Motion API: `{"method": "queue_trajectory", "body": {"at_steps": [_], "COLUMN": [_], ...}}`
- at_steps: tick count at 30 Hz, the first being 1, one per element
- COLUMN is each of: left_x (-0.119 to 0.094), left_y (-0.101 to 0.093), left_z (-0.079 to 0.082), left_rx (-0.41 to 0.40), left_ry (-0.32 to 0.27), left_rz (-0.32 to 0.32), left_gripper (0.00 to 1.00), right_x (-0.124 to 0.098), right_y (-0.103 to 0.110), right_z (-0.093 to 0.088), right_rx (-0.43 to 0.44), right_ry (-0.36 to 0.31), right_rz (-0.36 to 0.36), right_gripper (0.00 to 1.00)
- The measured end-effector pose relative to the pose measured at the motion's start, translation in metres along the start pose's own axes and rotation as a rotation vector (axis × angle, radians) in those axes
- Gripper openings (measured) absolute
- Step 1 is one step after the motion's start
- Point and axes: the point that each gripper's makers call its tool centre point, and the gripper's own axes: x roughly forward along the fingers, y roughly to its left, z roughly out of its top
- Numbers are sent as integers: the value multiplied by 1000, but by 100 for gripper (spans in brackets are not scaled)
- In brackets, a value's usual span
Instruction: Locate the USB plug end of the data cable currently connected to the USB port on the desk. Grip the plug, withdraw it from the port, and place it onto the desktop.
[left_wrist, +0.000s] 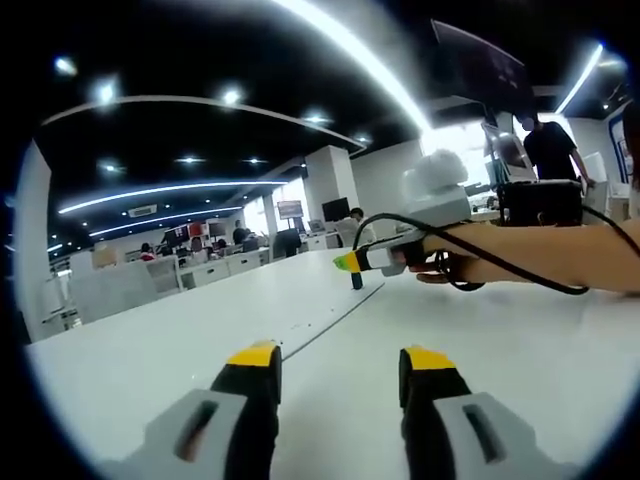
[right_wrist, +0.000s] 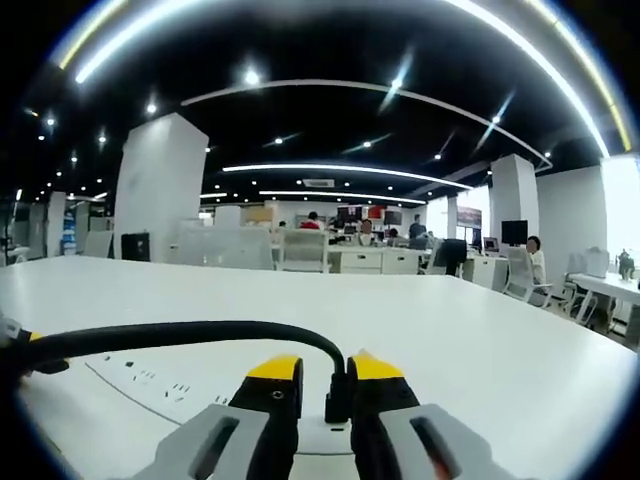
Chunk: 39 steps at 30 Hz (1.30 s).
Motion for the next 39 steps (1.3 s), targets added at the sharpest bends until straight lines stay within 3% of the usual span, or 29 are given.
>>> {"method": "queue_trajectory", "body": {"at_steps": [18,23,34,39], "left_x": [2,1,0,-1], "left_y": [2,3,2,2], "left_z": [0,1,-1,-1], "left_rx": [-8,-10,-9,-13], "left_ry": [5,2,5,6], "left_rz": [4,5,8,10], "left_gripper": [47,47,47,47], "right_x": [10,13,13,12], "right_y": [-6,-11,-12,-15], "right_z": [-3,-5,-4,-4], "right_rx": [-34,31,60,138], "right_ry": [-8,-9,-13,-70], "right_rz": [-22,-35,-55,-64], "right_gripper": [15,10,10,10]}}
